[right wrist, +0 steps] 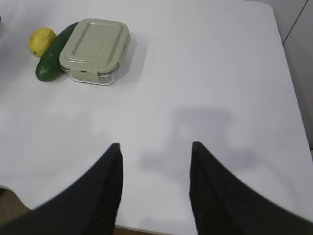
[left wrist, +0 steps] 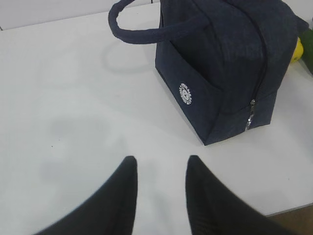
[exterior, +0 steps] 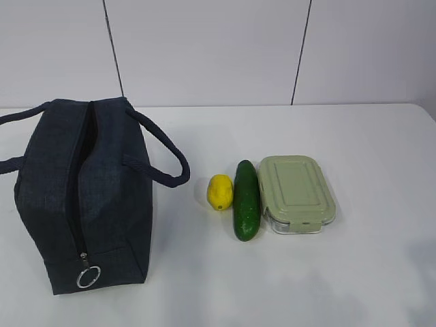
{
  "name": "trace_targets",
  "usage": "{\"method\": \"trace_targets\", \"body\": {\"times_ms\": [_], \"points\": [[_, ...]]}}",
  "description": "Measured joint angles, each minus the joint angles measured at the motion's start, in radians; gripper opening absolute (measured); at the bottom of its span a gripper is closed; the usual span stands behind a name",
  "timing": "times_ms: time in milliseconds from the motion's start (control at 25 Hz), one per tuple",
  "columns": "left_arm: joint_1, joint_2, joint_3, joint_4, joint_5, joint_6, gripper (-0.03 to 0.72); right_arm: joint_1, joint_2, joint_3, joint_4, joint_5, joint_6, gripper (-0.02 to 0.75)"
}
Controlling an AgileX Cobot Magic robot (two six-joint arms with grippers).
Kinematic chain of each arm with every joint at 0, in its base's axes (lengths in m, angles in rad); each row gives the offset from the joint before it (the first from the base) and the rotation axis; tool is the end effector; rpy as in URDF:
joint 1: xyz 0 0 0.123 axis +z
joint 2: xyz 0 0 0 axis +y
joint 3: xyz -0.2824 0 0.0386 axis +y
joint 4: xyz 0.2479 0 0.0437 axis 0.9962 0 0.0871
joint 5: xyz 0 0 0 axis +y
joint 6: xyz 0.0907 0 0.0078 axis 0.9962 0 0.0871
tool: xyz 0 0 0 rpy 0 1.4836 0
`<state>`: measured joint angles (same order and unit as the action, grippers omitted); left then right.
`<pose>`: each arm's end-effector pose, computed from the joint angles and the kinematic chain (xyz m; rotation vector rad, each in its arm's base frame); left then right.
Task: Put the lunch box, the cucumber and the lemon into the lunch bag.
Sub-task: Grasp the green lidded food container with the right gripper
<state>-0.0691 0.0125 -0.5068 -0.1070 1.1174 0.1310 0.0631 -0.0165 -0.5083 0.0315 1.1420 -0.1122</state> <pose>-0.0070 -0.0083 0.2750 0.2183 2.0917 -0.0922 -0.0120 0.0019 0.2729 -0.1873 2.0920 0.0084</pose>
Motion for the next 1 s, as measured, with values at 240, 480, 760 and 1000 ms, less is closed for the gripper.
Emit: {"method": "trace_targets", "body": {"times_ms": [240,480,760,1000], "points": [[0.000,0.000,0.000,0.000,0.000,0.000,0.243,0.000,0.000,0.000,0.000,0.000,0.000,0.327],[0.000,0.000,0.000,0.000,0.000,0.000,0.243,0.000,0.000,0.000,0.000,0.000,0.000,0.327],[0.000,0.000,0.000,0.000,0.000,0.000,0.243,0.000,0.000,0.000,0.000,0.000,0.000,0.328],[0.000,0.000,0.000,0.000,0.000,0.000,0.243,0.000,0.000,0.000,0.000,0.000,0.000,0.327]]}}
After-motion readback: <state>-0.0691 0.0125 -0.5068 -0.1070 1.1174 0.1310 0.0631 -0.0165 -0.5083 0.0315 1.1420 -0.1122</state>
